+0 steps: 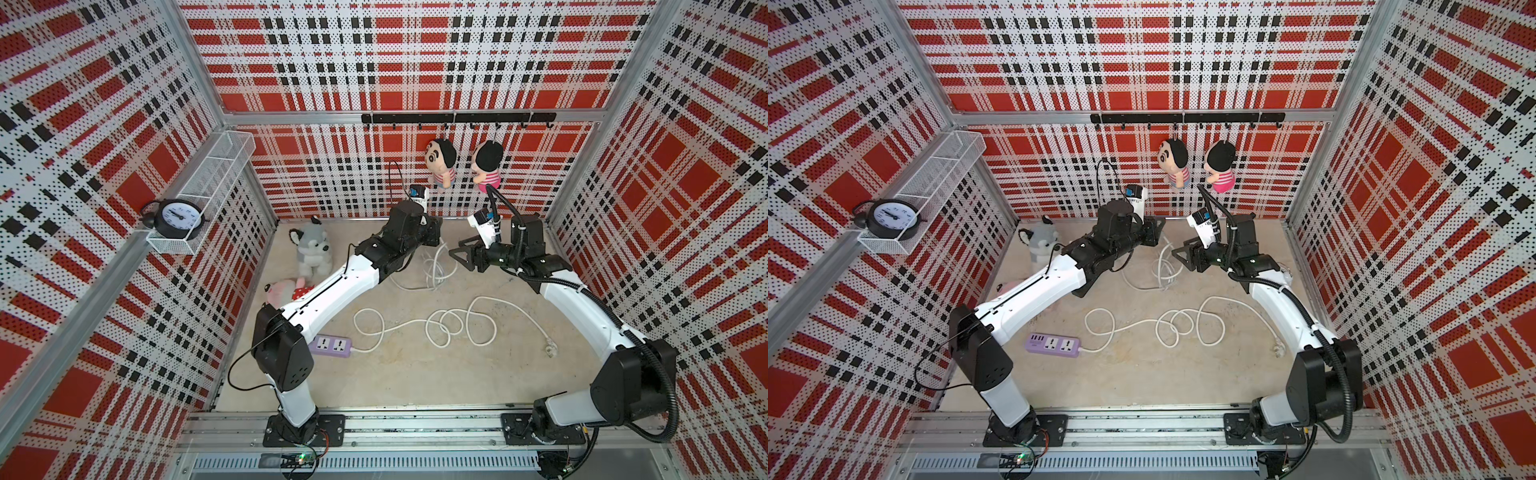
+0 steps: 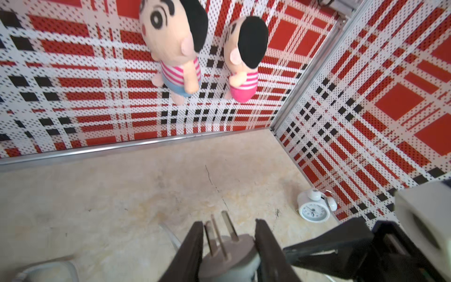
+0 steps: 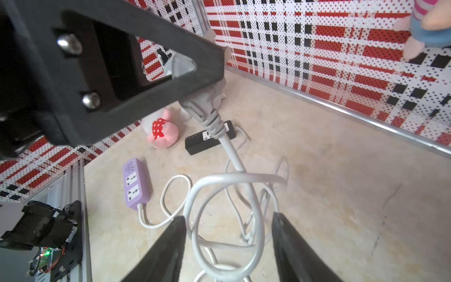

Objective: Unwrap the cord wrapped around the power strip
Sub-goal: Adjust the power cord at the center of the board.

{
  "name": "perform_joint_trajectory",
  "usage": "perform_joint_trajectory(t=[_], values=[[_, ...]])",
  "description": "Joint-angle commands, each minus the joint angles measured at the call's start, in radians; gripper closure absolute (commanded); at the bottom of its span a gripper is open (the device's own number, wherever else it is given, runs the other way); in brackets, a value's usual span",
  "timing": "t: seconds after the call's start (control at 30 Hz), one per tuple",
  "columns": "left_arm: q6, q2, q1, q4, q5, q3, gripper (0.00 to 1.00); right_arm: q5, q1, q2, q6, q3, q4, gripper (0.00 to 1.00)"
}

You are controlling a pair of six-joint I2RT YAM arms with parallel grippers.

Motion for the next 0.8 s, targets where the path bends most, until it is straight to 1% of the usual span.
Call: perform_joint_trajectory(t=[0.0,0.17,0.23,0.4,0.43,0.47,0.5,0.57,0.63,0.67,0.7,0.73,0.77], values=[[0.019,-0.016,-0.002,-0.04,0.012,0.028,1.0,-0.041,0.008,0.041,0.021,0.05,0.048,0.38],[0.044,0.007,-0.021,-0.069,0.001,0.068,1.0,-0.055,0.032,0.085,0.018,0.091,0.046,0.38],[0.044,0.011,-0.027,-0.07,0.015,0.076,1.0,-0.045,0.037,0.109,0.021,0.107,0.04,0.38],[0.045,0.008,-0.032,-0.072,0.027,0.085,1.0,-0.068,0.05,0.161,0.058,0.124,0.081,0.39],[0.045,0.009,-0.031,-0.072,0.032,0.088,1.0,-0.073,0.057,0.172,0.066,0.129,0.093,0.41],[0.045,0.01,-0.033,-0.072,0.039,0.092,1.0,-0.073,0.063,0.181,0.077,0.136,0.104,0.45],[0.044,0.011,-0.032,-0.069,0.047,0.096,1.0,-0.078,0.066,0.189,0.087,0.14,0.116,0.52],[0.039,0.01,-0.032,-0.057,0.068,0.092,1.0,-0.093,0.068,0.199,0.123,0.147,0.155,0.77],[0.037,0.003,-0.029,-0.044,0.074,0.078,0.98,-0.083,0.068,0.196,0.136,0.158,0.17,0.94],[0.034,-0.002,-0.026,-0.041,0.075,0.067,0.86,-0.064,0.066,0.192,0.135,0.163,0.175,1.0],[0.032,-0.011,-0.019,-0.037,0.073,0.053,0.68,-0.048,0.064,0.19,0.135,0.172,0.175,1.0],[0.029,-0.024,-0.011,-0.029,0.067,0.032,0.44,-0.036,0.057,0.189,0.136,0.187,0.172,1.0],[0.025,-0.046,0.0,-0.021,0.061,0.003,0.3,-0.021,0.047,0.19,0.142,0.209,0.165,1.0]])
